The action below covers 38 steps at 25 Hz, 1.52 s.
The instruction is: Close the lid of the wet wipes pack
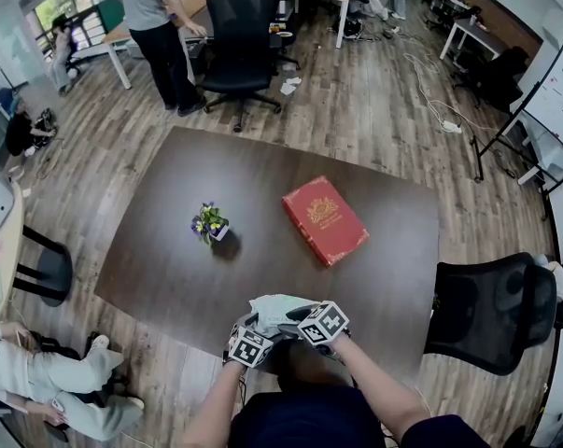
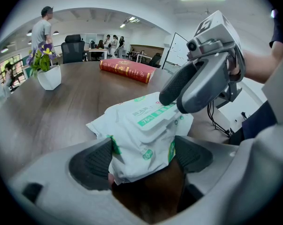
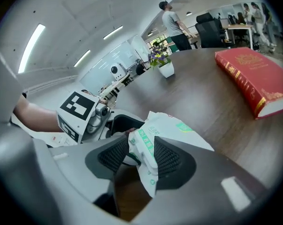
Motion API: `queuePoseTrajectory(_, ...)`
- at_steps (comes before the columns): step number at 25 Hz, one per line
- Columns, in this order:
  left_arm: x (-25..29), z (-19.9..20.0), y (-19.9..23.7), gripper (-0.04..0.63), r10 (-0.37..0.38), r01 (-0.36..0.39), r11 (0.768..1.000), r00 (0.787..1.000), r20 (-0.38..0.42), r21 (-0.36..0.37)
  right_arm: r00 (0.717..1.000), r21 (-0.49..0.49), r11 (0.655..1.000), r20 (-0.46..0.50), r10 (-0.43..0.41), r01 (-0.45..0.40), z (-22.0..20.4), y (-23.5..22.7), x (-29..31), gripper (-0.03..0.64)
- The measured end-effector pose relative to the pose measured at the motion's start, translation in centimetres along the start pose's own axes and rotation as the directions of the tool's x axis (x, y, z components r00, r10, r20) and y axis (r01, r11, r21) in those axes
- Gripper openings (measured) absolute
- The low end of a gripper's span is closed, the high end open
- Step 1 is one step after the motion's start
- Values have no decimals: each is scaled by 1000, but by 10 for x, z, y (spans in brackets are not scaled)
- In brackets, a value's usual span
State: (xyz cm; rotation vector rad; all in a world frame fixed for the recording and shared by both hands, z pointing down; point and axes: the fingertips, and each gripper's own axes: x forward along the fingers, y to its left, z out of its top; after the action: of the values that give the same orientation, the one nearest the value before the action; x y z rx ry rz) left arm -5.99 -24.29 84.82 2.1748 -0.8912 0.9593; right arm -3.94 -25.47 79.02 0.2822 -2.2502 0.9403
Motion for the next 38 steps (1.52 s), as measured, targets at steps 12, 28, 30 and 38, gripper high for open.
queuePoseTrajectory(12,0,-1,0,410,7,-7,1000,1000,-1,2,959,-188,944,-30,-283,272,-8,-19,3,125)
queuePoseTrajectory(28,2,-1,-3,410,3,-3,1000,1000,-5,1,878,-505,803,-164,-450,317,-10,-27,14,216)
queuePoseTrajectory(30,2,0,-2,410,6,-6,1000,1000,3,6,878,-504,804,-168,-448,314,-10,-26,13,216)
queuePoseTrajectory(38,2,-1,-1,411,1,-1,1000,1000,6,12,886,-486,814,-150,-438,320,-11,-26,13,215)
